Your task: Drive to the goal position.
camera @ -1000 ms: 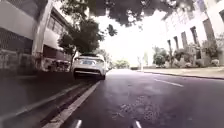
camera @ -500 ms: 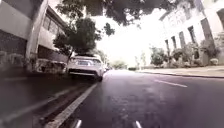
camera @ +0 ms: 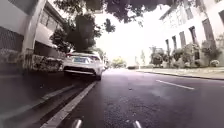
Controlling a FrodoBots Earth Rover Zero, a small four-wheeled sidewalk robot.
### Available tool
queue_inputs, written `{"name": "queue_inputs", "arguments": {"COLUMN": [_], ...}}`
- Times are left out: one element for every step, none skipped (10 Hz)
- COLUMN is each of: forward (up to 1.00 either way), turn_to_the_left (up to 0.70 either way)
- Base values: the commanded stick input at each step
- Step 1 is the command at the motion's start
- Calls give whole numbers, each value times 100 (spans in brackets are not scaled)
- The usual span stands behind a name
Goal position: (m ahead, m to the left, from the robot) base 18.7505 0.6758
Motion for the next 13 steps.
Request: {"name": "queue_inputs", "arguments": {"forward": [70, 70, 70, 70, 70, 70, 70, 70, 70, 70, 70, 70, 70], "turn_to_the_left": [0, 0, 0, 0, 0, 0, 0, 0, -5, -14, -14, -14, -14]}}
